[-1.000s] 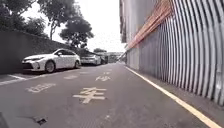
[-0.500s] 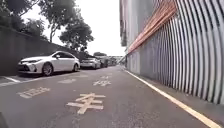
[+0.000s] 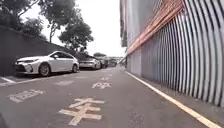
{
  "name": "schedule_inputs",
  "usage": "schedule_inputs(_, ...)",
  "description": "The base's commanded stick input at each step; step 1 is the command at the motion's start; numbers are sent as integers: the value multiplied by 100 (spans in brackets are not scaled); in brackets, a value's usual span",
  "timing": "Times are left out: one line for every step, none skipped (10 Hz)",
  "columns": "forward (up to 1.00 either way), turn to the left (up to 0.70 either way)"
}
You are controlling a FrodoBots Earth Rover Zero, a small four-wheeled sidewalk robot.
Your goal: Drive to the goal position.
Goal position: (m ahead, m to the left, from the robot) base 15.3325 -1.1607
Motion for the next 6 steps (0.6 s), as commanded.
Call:
schedule_inputs(45, 0)
schedule_inputs(45, 0)
schedule_inputs(45, 0)
schedule_inputs(45, 0)
schedule_inputs(45, 0)
schedule_inputs(45, 0)
